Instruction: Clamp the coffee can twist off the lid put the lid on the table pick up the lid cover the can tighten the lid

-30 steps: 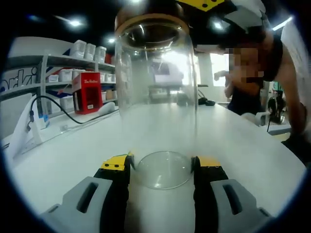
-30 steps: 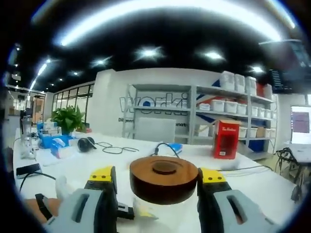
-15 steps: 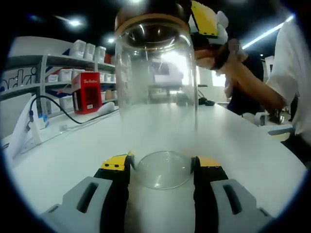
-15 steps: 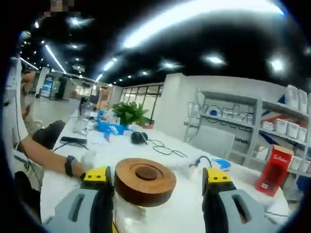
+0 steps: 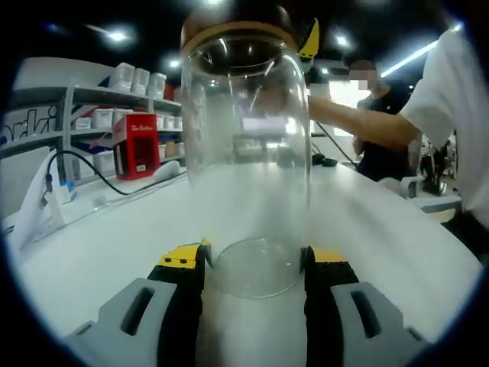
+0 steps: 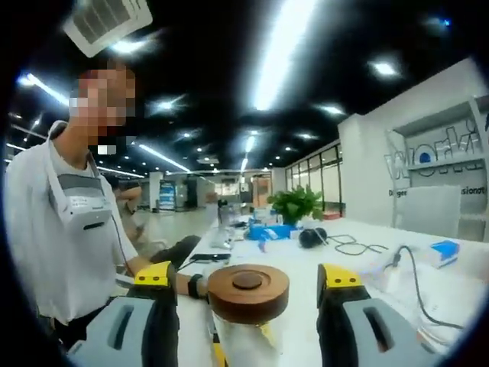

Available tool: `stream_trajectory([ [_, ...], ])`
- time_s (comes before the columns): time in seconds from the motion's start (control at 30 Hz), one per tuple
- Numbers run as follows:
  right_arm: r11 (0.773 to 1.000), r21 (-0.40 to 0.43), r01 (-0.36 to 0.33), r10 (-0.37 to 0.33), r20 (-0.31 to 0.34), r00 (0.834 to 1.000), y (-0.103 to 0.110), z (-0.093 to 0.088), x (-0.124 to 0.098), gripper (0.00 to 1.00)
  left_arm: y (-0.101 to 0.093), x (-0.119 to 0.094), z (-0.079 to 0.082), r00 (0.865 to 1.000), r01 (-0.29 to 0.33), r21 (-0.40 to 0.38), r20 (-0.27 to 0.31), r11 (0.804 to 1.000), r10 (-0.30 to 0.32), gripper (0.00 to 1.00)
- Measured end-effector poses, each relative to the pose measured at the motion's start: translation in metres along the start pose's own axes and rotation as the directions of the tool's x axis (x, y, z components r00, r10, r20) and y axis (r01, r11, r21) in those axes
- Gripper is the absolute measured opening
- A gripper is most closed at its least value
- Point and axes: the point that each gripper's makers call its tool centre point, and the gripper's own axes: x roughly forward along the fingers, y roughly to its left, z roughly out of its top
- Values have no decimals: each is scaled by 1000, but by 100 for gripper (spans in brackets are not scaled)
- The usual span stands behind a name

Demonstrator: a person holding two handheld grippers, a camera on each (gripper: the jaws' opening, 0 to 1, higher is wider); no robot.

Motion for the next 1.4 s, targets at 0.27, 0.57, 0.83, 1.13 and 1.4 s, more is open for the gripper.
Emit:
stream_trajectory([
  [0.27, 999, -1, -36, 35, -67, 997, -16, -15, 9, 60, 0, 0, 0, 1000, 1, 0, 1, 1000, -1, 43],
  [0.57, 996, 22, -85, 86, -63, 994, -6, -19, 22, 62, 3, 0, -1, 1000, 2, 0, 1, 1000, -2, 43],
  [0.83, 992, 53, -118, 122, -73, 990, -3, -30, 31, 61, 4, 0, -1, 1000, 2, 2, 1, 1000, -2, 43],
  [1.13, 990, 42, -133, 135, -62, 989, -6, -30, 38, 58, 2, 0, -1, 1000, 2, 1, 1, 1000, -2, 43],
  [1.4, 989, 54, -135, 137, -42, 990, -3, -30, 39, 57, 1, 0, 0, 1000, 1, 1, 1, 1000, -1, 43],
])
